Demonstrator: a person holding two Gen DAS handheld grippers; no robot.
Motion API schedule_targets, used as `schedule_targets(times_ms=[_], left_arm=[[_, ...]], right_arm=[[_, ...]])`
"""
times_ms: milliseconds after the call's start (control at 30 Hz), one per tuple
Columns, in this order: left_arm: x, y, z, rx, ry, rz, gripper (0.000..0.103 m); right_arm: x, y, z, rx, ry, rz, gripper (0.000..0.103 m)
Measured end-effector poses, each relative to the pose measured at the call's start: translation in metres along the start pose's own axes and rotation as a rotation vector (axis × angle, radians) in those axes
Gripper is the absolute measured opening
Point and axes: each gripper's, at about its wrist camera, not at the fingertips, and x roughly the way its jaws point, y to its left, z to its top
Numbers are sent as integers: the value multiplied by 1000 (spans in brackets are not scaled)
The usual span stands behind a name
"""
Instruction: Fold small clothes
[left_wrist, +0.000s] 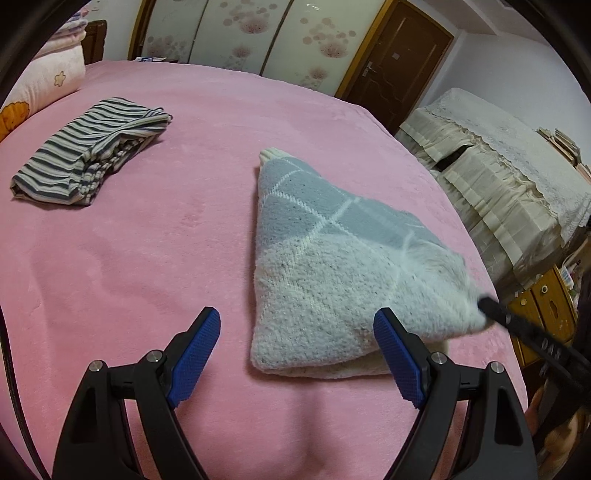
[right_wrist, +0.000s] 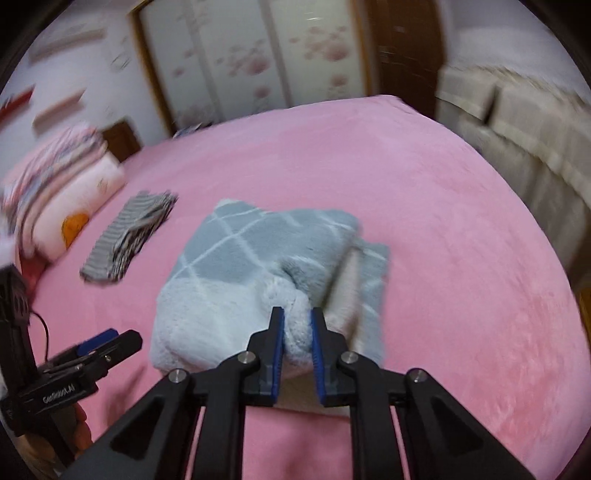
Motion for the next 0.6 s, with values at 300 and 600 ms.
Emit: schedule_targets(times_ms=[300,600], left_arm=[[48,-6,-11,73,103,36,84],[50,-5,-8,109,102,41,84]], right_arm=[[40,-58,-67,219,73,23,12],[11,-58,-46,189,37,37,40]])
